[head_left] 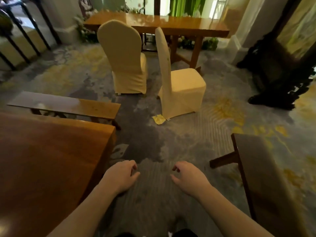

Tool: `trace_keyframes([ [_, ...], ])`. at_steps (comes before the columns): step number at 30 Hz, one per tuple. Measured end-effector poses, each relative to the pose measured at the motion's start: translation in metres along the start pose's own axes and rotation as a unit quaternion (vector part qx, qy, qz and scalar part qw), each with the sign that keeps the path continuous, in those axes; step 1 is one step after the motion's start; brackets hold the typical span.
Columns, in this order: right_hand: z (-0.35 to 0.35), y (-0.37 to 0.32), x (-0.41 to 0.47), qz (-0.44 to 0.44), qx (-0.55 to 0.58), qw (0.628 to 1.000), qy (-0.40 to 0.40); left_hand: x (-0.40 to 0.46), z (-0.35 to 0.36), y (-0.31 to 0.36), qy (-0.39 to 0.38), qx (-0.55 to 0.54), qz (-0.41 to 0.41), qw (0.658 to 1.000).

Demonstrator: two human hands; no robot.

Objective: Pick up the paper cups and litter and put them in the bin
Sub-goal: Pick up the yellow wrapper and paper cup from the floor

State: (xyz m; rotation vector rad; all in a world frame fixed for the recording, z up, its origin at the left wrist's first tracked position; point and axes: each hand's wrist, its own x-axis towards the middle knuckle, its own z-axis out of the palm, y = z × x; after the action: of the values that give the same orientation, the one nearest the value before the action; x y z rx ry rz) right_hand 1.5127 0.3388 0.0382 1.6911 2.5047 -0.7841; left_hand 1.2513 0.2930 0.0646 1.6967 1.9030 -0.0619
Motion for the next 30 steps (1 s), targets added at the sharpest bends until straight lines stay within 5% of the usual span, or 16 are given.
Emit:
trace_keyframes([
  [11, -0.103, 0.042, 0.274, -0.082, -0.087, 0.985, -0.123, 0.244, -0.084, 0.010, 0.055, -0.016, -0.089, 0.994],
  [20, -0.107, 0.052, 0.537, 0.006, -0.101, 0.974, -0.205, 0.496, -0.140, -0.076, -0.044, -0.038, -0.080, 0.995],
  [30, -0.030, 0.069, 0.796, 0.102, -0.071, 0.951, -0.282, 0.687, -0.137, -0.187, -0.037, -0.082, -0.168, 0.982],
])
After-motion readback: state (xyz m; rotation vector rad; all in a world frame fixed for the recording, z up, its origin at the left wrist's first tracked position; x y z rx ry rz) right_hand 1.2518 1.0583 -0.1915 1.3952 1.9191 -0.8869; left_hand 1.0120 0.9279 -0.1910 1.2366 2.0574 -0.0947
